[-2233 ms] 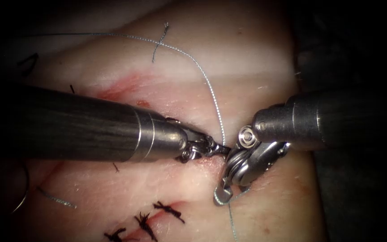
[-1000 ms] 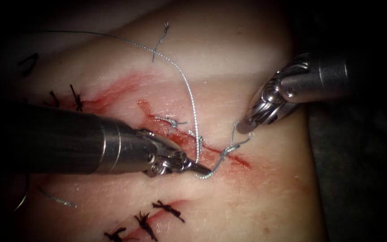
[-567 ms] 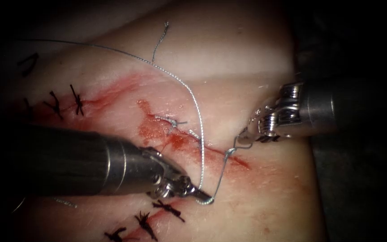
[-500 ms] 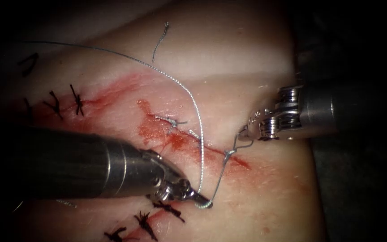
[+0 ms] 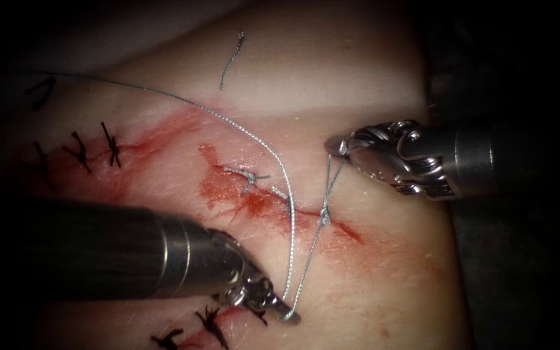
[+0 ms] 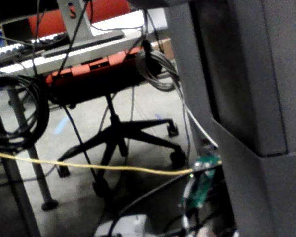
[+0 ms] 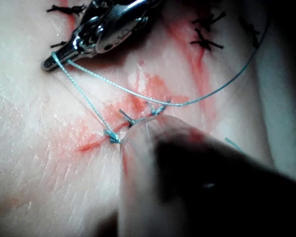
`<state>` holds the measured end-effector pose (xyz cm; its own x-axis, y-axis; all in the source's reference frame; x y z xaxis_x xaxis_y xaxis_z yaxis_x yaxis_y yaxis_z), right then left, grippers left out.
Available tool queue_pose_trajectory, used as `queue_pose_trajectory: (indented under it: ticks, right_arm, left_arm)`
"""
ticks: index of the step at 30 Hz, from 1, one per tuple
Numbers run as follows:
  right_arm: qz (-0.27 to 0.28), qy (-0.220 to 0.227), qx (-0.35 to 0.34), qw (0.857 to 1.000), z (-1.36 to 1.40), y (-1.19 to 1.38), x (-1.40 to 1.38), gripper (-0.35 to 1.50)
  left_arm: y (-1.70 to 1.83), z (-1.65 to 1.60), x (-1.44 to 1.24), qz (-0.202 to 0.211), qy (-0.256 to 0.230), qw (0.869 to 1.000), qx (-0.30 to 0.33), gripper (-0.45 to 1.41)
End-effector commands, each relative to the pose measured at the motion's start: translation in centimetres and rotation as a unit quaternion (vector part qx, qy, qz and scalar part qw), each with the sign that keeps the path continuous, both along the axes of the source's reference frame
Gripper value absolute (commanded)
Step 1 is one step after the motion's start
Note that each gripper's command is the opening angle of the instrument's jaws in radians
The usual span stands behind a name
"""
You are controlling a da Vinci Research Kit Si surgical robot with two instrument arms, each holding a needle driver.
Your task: Wound Closure
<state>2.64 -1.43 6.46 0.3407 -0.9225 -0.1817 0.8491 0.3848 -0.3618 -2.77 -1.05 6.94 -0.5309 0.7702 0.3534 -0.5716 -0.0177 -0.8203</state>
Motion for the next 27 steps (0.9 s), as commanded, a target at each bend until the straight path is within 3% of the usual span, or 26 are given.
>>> queue_pose_trajectory:
  ticks: [1, 3, 6, 9, 14, 18, 20, 27]
  right_arm:
    - [-0.032, 0.017, -0.005, 0.999, 0.05, 0.04, 0.06, -0.35]
    - [-0.07, 0.041, -0.015, 0.997, 0.07, 0.02, 0.06, -0.35]
    - [-0.164, 0.029, -0.006, 0.986, 0.11, -0.01, 0.06, -0.35]
    - [-0.271, 0.025, -0.012, 0.962, 0.16, -0.02, 0.01, -0.35]
    - [-0.338, 0.021, -0.017, 0.941, 0.2, 0.01, -0.08, -0.35]
    - [-0.412, -0.001, -0.011, 0.911, 0.28, 0.01, -0.12, -0.35]
    - [-0.424, -0.005, -0.015, 0.905, 0.32, 0.04, -0.13, -0.35]
    - [-0.416, -0.012, -0.023, 0.909, 0.39, 0.22, -0.17, -0.35]
  left_arm:
    - [-0.05, 0.05, -0.05, 0.002, 0.0, 1.0, 0.004, -0.45]
    - [-0.09, 0.04, -0.06, 0.006, -0.002, 1.0, 0.009, -0.45]
    - [-0.13, 0.01, -0.09, 0.01, -0.007, 1.0, 0.023, -0.45]
    - [-0.21, -0.03, -0.14, 0.015, -0.016, 0.999, 0.042, -0.45]
    - [-0.31, -0.09, -0.2, 0.018, -0.028, 0.997, 0.074, -0.45]
    - [-0.36, -0.12, -0.25, 0.019, -0.035, 0.995, 0.091, -0.45]
    - [-0.37, -0.11, -0.25, 0.021, -0.031, 0.995, 0.094, -0.45]
    - [-0.45, -0.07, -0.25, 0.03, -0.025, 0.994, 0.099, -0.45]
